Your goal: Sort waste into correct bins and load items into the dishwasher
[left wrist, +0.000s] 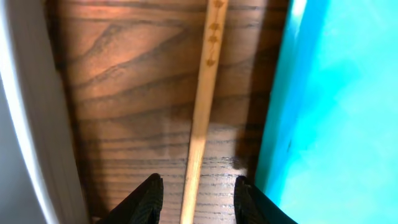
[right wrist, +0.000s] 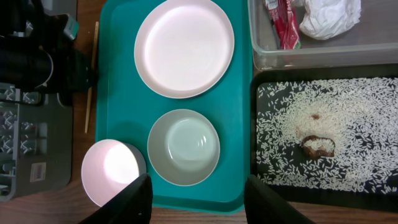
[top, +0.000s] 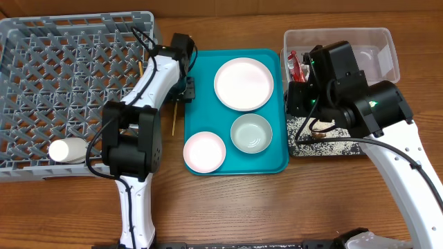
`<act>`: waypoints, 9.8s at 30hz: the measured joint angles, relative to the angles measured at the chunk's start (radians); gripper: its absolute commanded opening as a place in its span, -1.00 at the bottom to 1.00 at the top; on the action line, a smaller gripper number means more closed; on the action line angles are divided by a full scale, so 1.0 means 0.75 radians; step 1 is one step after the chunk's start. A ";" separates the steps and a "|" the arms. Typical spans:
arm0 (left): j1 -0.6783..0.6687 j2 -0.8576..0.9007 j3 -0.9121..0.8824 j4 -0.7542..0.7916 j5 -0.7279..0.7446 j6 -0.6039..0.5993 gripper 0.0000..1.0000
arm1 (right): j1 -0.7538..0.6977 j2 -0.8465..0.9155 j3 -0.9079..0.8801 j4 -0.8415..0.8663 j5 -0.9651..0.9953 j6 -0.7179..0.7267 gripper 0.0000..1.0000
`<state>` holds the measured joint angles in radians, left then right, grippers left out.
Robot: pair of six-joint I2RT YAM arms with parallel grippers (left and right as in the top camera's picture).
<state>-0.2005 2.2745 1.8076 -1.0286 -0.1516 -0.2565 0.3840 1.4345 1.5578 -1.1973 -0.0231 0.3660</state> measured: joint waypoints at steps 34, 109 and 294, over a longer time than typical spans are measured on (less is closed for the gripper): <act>0.027 0.045 0.126 -0.213 0.068 0.063 -0.90 | 0.000 0.000 0.000 0.001 0.000 -0.001 -0.02; -0.271 -0.664 -0.074 -0.216 0.375 -0.126 0.30 | 0.000 0.000 0.000 0.038 -0.005 0.001 0.93; -0.178 -0.618 -0.842 0.011 0.189 -0.333 -0.59 | 0.000 0.000 0.000 0.046 -0.005 0.000 0.99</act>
<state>-0.3340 1.8111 1.1759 -1.0206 -0.0101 -0.5064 0.3840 1.4345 1.5578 -1.1625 -0.0265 0.3660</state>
